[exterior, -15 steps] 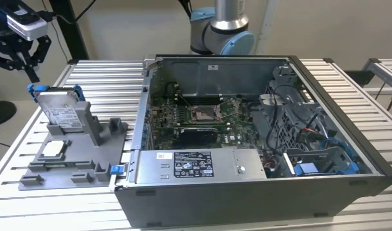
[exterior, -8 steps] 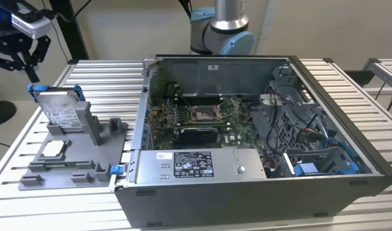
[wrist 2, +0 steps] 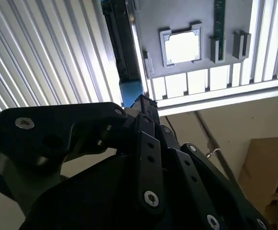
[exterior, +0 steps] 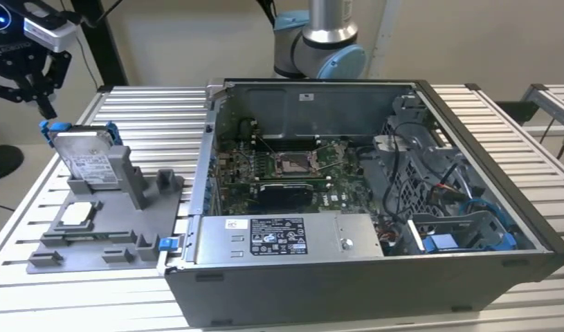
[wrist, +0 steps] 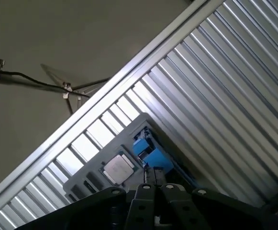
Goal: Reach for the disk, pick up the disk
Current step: 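Pick up the disk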
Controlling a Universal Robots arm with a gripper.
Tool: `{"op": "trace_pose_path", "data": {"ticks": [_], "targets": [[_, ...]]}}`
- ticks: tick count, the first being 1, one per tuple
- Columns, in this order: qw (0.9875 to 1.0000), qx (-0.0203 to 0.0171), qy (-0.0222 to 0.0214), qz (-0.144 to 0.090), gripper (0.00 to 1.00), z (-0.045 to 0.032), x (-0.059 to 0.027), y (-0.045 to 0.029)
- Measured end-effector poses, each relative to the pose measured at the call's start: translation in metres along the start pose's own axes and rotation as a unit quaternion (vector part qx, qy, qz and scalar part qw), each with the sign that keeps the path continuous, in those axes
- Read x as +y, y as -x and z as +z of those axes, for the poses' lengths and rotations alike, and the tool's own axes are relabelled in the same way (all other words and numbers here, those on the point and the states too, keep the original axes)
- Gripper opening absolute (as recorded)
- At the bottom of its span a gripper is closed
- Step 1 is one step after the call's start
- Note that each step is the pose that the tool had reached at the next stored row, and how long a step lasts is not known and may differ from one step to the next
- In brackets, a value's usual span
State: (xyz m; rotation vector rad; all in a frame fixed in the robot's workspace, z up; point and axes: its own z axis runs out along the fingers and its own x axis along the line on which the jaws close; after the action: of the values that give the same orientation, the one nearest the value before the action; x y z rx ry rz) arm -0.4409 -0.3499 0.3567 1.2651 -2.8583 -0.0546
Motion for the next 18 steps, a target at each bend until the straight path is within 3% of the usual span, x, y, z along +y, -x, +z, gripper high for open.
{"op": "trace_pose_path", "data": {"ticks": [4, 14, 18], "targets": [[0.9995, 0.0011, 0.0000, -0.031, 0.00, -0.0001, 0.0000, 0.0000], [0.9992, 0.0015, 0.0000, -0.040, 0.00, -0.0002, 0.0000, 0.0000], [0.9979, 0.0025, 0.0000, -0.065, 0.00, -0.0004, 0.0000, 0.0000]]}}
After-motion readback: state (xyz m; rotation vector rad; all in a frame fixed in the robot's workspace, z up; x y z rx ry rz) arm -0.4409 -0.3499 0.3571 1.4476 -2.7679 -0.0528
